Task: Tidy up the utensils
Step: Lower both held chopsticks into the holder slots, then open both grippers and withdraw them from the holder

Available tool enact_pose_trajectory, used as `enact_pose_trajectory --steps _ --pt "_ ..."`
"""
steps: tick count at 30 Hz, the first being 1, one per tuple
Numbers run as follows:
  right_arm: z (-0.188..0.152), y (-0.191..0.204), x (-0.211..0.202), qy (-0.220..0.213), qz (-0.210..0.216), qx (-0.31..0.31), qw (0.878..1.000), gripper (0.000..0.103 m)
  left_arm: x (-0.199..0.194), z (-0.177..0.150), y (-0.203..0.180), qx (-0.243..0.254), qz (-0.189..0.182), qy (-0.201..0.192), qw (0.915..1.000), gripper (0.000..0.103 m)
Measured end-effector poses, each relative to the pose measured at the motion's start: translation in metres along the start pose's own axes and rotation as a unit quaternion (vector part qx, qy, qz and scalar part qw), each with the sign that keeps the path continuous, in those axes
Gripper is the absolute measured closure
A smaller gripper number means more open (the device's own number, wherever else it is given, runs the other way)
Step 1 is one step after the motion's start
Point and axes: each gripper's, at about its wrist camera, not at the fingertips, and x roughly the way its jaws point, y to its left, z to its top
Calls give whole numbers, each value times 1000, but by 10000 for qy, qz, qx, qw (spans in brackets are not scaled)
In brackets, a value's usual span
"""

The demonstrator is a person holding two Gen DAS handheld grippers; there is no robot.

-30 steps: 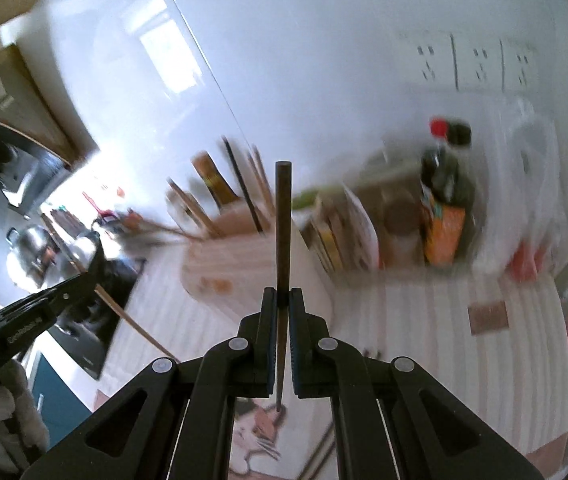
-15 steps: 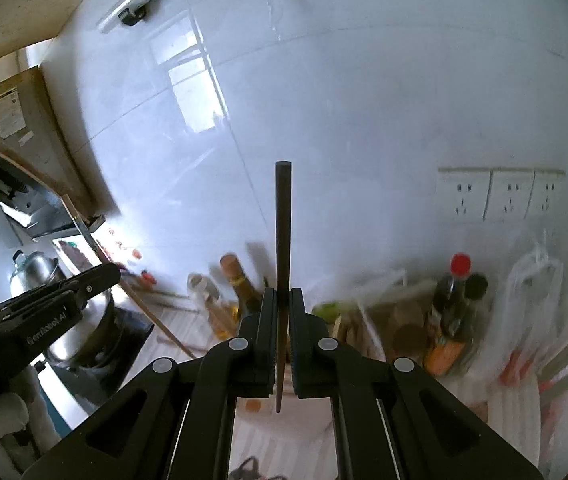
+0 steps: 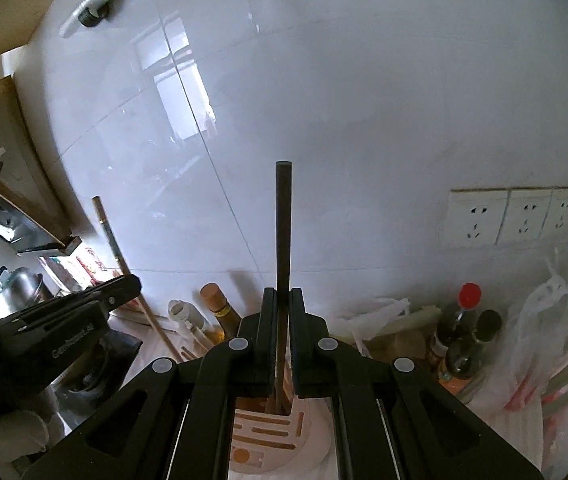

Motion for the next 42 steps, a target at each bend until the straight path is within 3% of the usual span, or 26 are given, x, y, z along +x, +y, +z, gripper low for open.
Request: enact_pose_trajectory --steps 17,28,30,32,33,36,38,42 --pt "-22 -1 49 293 -69 37 9995 97 68 -19 0 -89 -241 575 9980 99" --pt "-37 -4 64 808 276 64 9963 95 61 -22 9 -300 -537 982 9933 93" --pt "-37 -5 63 873 310 106 9956 84 49 -19 13 -304 -437 876 9947 79" --pt "-37 -8 58 841 347 173 9957 56 35 -16 19 -320 -240 717 9966 29" --pt "-37 -10 53 805 339 217 9959 54 28 -15 21 -324 -152 599 9976 21" --pt "-37 -16 40 726 281 315 9965 53 6 -17 30 -212 71 451 9987 14" --pt "-39 -20 31 683 217 366 9968 47 -7 -25 34 -123 224 265 9993 0" --pt "-49 -32 7 582 -75 467 9972 30 -23 -47 41 19 558 100 9984 0"
